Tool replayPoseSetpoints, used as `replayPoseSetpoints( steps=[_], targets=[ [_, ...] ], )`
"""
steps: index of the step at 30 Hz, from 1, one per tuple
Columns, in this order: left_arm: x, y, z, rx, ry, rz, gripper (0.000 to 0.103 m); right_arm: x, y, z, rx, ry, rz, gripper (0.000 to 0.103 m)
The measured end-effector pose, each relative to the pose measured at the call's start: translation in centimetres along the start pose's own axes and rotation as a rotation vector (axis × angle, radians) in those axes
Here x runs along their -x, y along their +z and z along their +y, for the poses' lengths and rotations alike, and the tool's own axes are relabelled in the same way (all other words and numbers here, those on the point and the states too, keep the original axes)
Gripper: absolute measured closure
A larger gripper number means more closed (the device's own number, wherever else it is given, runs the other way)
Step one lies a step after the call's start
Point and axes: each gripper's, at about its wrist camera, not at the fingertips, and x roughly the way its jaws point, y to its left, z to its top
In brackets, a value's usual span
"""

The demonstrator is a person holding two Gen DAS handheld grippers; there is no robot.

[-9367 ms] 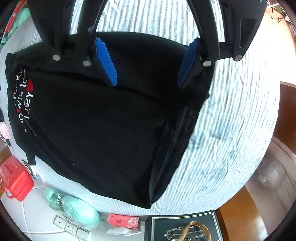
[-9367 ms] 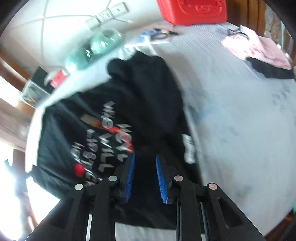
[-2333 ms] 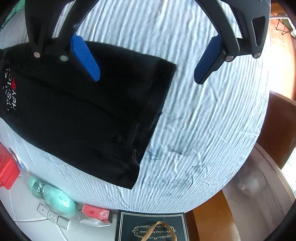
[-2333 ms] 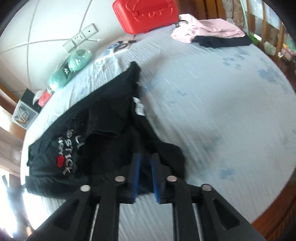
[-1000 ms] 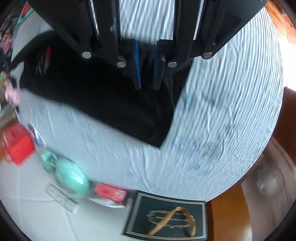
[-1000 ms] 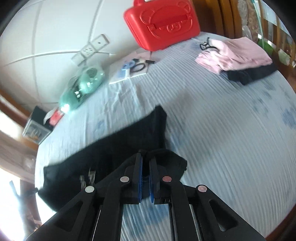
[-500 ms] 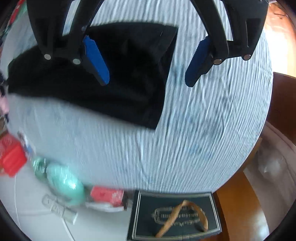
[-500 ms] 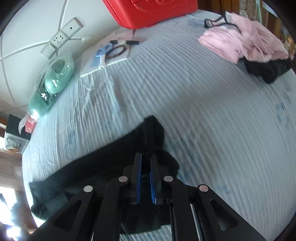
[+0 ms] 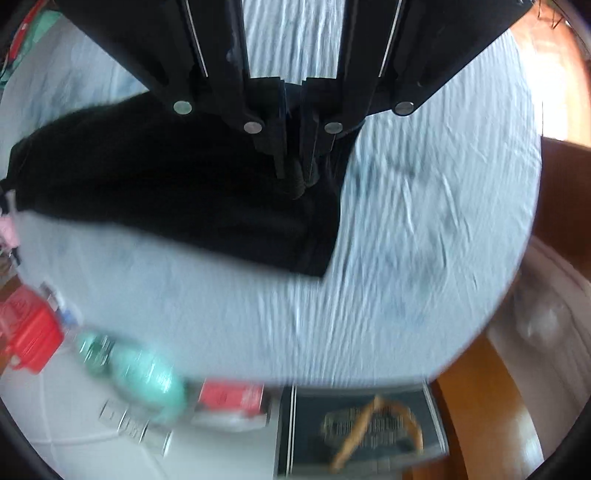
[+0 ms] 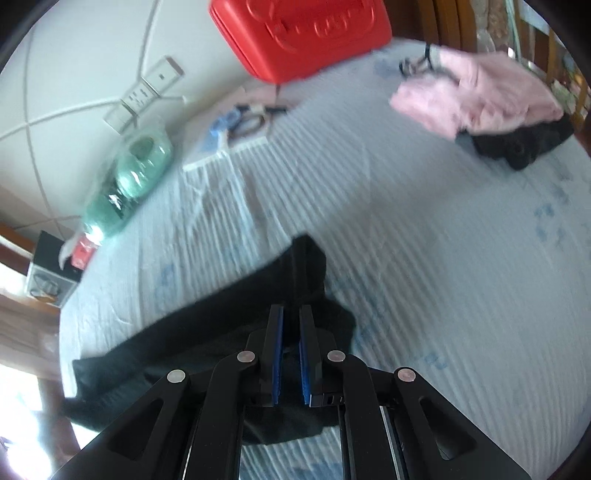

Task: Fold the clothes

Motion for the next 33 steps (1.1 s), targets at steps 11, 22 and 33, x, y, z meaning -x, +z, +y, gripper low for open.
replayPoseSetpoints(
  steps=[11, 22, 33],
  targets=[
    [-5.9, 7.8, 1.8, 0.114, 0.086, 0.053, 0.041, -2.3, 3.1, 1.2, -0.016, -0.013, 0.013, 0.077],
    [-8.1, 0.1, 3.3, 0.090, 0.108, 0.127, 0.031, -0.8, -3.1, -1.6, 0.000, -0.089, 0.086, 0.068],
    [-7.2, -3.3, 6.0, 0.134, 0.296, 0.171, 0.094, -2.6, -5.3, -0.3, 0.086, -0.220, 0.147, 0.098]
  ],
)
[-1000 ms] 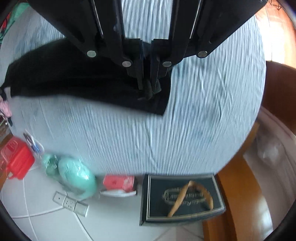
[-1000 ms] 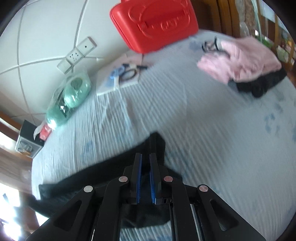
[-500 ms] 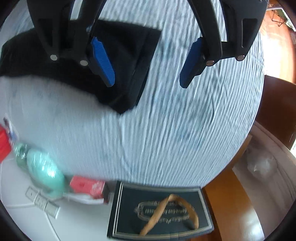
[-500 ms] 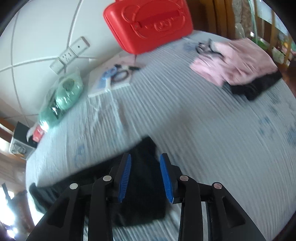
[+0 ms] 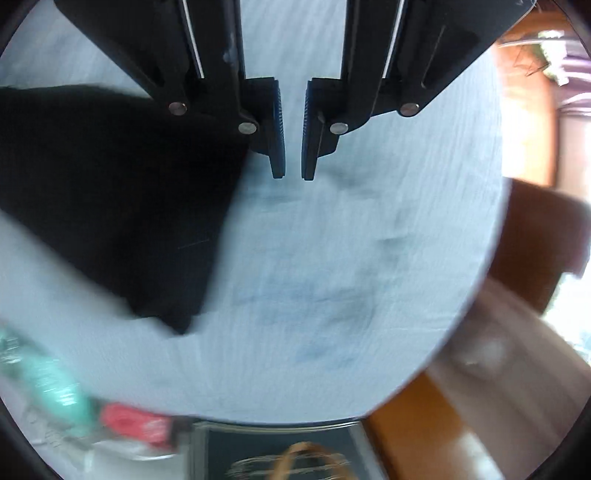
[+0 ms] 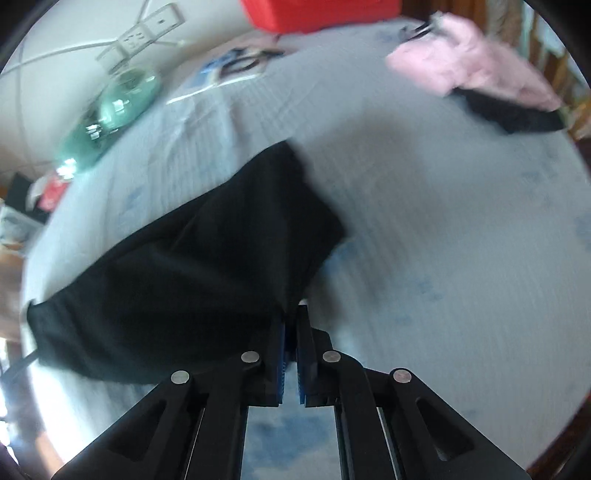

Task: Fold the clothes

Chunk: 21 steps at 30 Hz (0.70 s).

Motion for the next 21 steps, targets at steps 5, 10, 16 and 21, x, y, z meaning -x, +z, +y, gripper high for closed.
replayPoseSetpoints(
  steps=[5, 10, 16, 21],
  targets=[
    [1.9, 0.6, 2.0, 0.055, -0.194, -0.032, 0.086, 1.5, 1.1, -0.3, -0.006, -0.017, -0.035, 0.067],
    [3.5, 3.9, -1.3, -0.004, -0.255, -0.116, 0.020, 3.3, 3.9, 0.8, -0.004, 0.074, -0.095, 0.063],
    [1.2, 7.8, -6.2, -0.061, -0.246, -0.056, 0.023, 1.4, 7.6, 2.0, -0.008, 0.085, -0.058, 0.062],
    [-0.6, 7.4, -7.5, -0.055, -0.271, 0.025, 0.090, -2.0, 9.0, 2.7, 0.012, 0.046, 0.012, 0.066]
  ],
)
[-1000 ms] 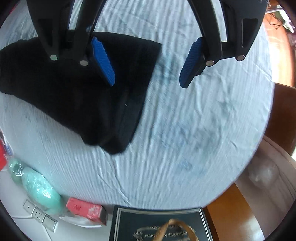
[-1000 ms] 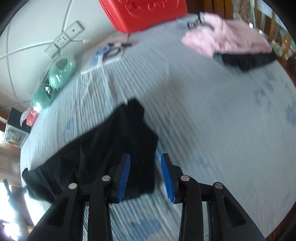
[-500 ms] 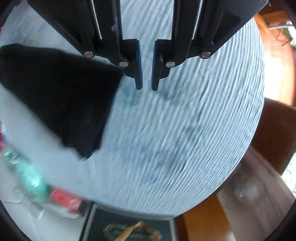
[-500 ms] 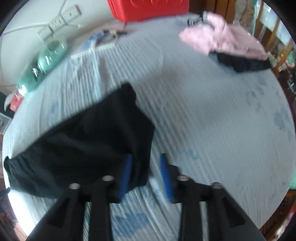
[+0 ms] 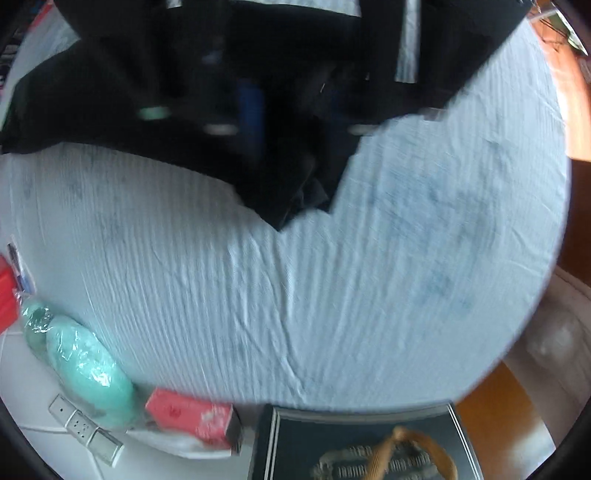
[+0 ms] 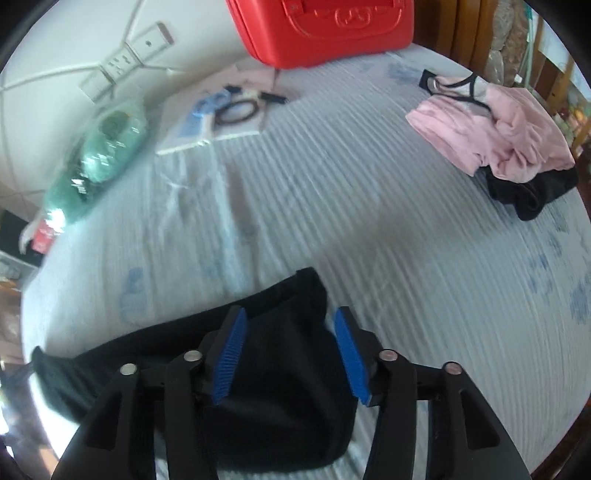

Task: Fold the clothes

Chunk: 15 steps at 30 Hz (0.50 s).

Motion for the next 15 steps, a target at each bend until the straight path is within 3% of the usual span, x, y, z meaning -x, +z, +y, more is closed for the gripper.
replayPoseSetpoints(
  steps=[1, 2, 6, 7, 8, 9, 11, 12, 14, 15],
  targets=[
    [0.3, -0.1, -0.1, 0.001, 0.021, -0.014, 0.094, -0.7, -0.1, 0.3, 0.029, -0.004, 0.029, 0.096],
    [0.9, -0.2, -0.1, 0.009, 0.041, -0.038, 0.095, -1.4, -0.2, 0.6, 0.062, -0.008, 0.060, 0.098],
    [2.0, 0.3, 1.8, 0.117, 0.021, -0.108, 0.092, -0.1, 0.3, 0.6, 0.068, -0.014, -0.070, 0.098],
    [1.3, 0.7, 2.2, 0.145, -0.001, -0.094, 0.090, -0.4, 0.8, 0.4, 0.058, -0.039, -0.108, 0.091],
    [0.6, 1.1, 2.4, 0.163, -0.012, -0.069, 0.081, -1.1, 1.2, 0.3, 0.047, -0.075, -0.104, 0.085],
    [0.0, 1.4, 2.5, 0.174, -0.009, -0.051, 0.078, -1.9, 1.6, 0.1, 0.033, -0.102, -0.081, 0.073],
    [1.2, 1.2, 2.2, 0.167, -0.020, -0.082, 0.070, -1.8, 1.4, -0.2, 0.004, -0.100, -0.080, 0.072],
    [2.7, 0.8, 2.0, 0.147, -0.015, -0.120, 0.064, -0.7, 0.9, -0.2, 0.001, -0.087, -0.112, 0.072],
    [5.7, -0.3, 1.4, 0.099, 0.045, -0.205, 0.032, 1.8, -0.3, 0.0, 0.003, -0.059, -0.185, 0.070],
    [7.0, -0.9, 1.3, 0.074, 0.079, -0.244, 0.027, 3.1, -1.1, 0.2, 0.008, -0.037, -0.222, 0.067]
  ],
)
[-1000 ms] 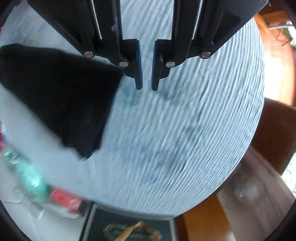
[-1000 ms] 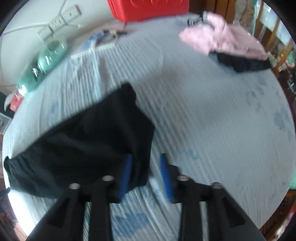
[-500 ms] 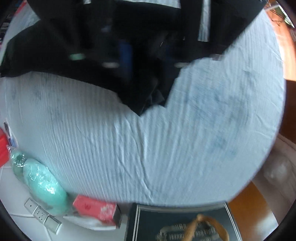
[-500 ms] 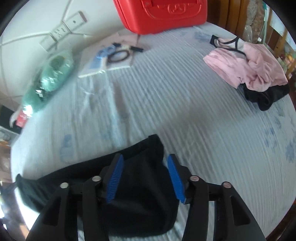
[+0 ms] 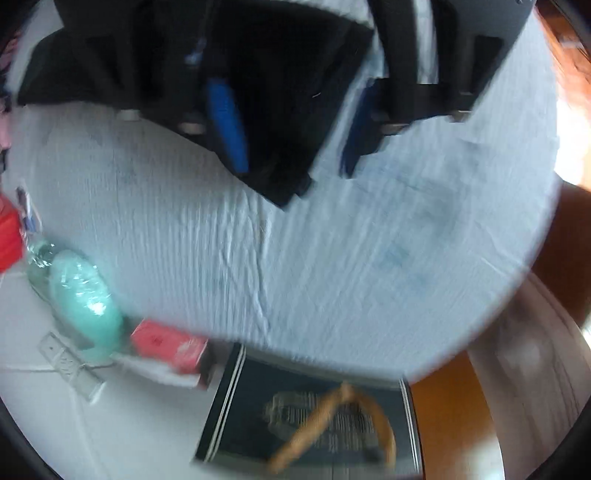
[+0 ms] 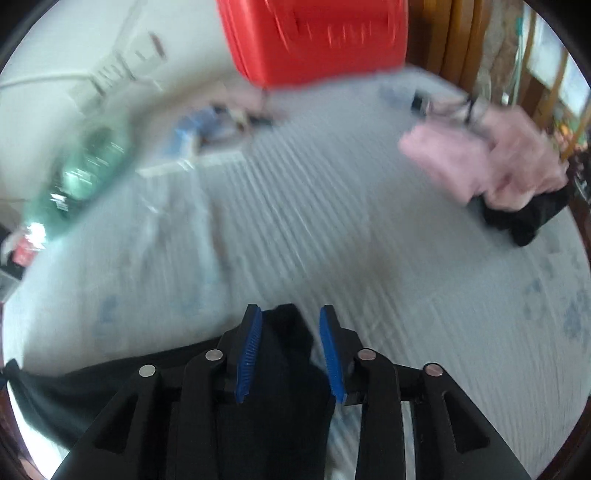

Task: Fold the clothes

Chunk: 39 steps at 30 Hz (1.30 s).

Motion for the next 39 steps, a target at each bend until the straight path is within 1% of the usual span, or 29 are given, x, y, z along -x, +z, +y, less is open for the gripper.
replayPoseSetpoints(
  steps=[1, 2, 4, 5, 7, 9, 10, 11, 12, 13, 15, 16, 17, 19, 20, 22, 24, 26, 31, 33, 36, 37, 38, 39],
  targets=[
    [1.2, -0.3, 0.0, -0.027, 0.028, -0.037, 0.019, 1.2, -0.7, 0.0, -0.004, 0.032, -0.020, 0.066],
    [2.1, -0.5, 0.1, -0.045, 0.058, -0.068, 0.017, 2.3, -1.5, 0.0, -0.009, 0.066, -0.037, 0.066],
    [3.1, -0.4, 0.6, -0.057, 0.120, -0.097, 0.017, 3.3, -3.0, 0.0, -0.017, 0.106, -0.030, 0.066],
    [3.0, -0.3, 0.8, -0.052, 0.112, -0.084, 0.017, 3.3, -3.5, 0.0, -0.020, 0.125, -0.016, 0.066],
    [2.5, -0.3, 1.3, -0.033, 0.067, -0.039, 0.017, 3.0, -4.8, -0.2, -0.031, 0.158, 0.025, 0.066],
    [2.0, -0.7, 1.1, -0.028, -0.016, 0.010, 0.017, 2.7, -5.8, 0.1, -0.036, 0.204, 0.064, 0.067],
    [1.7, -1.2, 0.8, -0.033, -0.054, 0.038, 0.017, 2.5, -6.3, 0.3, -0.042, 0.236, 0.085, 0.071],
    [1.3, -1.7, 0.4, -0.044, -0.062, 0.056, 0.018, 2.3, -6.8, 0.5, -0.048, 0.268, 0.105, 0.074],
    [0.7, -2.5, -0.1, -0.065, -0.049, 0.079, 0.018, 2.0, -7.3, 0.6, -0.054, 0.287, 0.124, 0.080],
    [-0.2, -3.1, -0.5, -0.074, -0.036, 0.105, 0.018, 1.7, -7.7, 0.6, -0.062, 0.305, 0.142, 0.082],
    [-1.9, -4.3, -1.0, -0.078, -0.013, 0.158, 0.018, 0.5, -8.3, 0.0, -0.090, 0.276, 0.181, 0.082],
    [-2.7, -5.2, -0.7, -0.086, 0.018, 0.194, 0.018, 0.0, -8.4, -0.4, -0.107, 0.268, 0.200, 0.082],
    [-3.4, -5.9, -0.7, -0.099, 0.060, 0.221, 0.018, -0.1, -8.7, -1.0, -0.128, 0.233, 0.208, 0.082],
    [-3.7, -7.5, -0.5, -0.106, 0.114, 0.238, 0.018, -0.2, -9.2, -2.4, -0.174, 0.153, 0.218, 0.082],
    [-3.4, -8.3, -0.3, -0.088, 0.110, 0.234, 0.018, 0.3, -9.4, -3.0, -0.207, 0.160, 0.202, 0.081],
    [-2.3, -9.8, 0.0, -0.044, 0.068, 0.219, 0.018, 1.8, -10.1, -4.0, -0.272, 0.188, 0.162, 0.067],
    [-1.4, -11.2, -0.1, -0.018, 0.045, 0.218, 0.018, 2.7, -10.8, -4.4, -0.296, 0.205, 0.146, 0.062],
    [-0.6, -12.1, -0.3, -0.004, 0.026, 0.218, 0.018, 2.5, -11.3, -4.3, -0.317, 0.225, 0.152, 0.062],
    [1.8, -13.2, -0.2, 0.023, 0.018, 0.194, 0.018, 1.0, -11.9, -3.9, -0.361, 0.264, 0.180, 0.061],
    [2.5, -13.3, 0.3, 0.037, 0.005, 0.183, 0.018, 0.2, -11.9, -3.4, -0.358, 0.256, 0.182, 0.061],
    [3.4, -13.3, 1.8, 0.066, -0.011, 0.167, 0.018, -0.5, -11.6, -2.1, -0.339, 0.219, 0.154, 0.058],
    [3.5, -13.2, 2.4, 0.075, -0.020, 0.165, 0.018, -0.5, -11.4, -1.5, -0.320, 0.202, 0.134, 0.068],
    [3.7, -13.1, 3.0, 0.074, -0.027, 0.163, 0.018, -0.5, -11.2, -0.9, -0.302, 0.186, 0.114, 0.084],
    [3.7, -12.7, 3.8, 0.065, -0.030, 0.157, 0.018, -0.3, -11.0, -0.2, -0.281, 0.174, 0.102, 0.095]
  ],
)
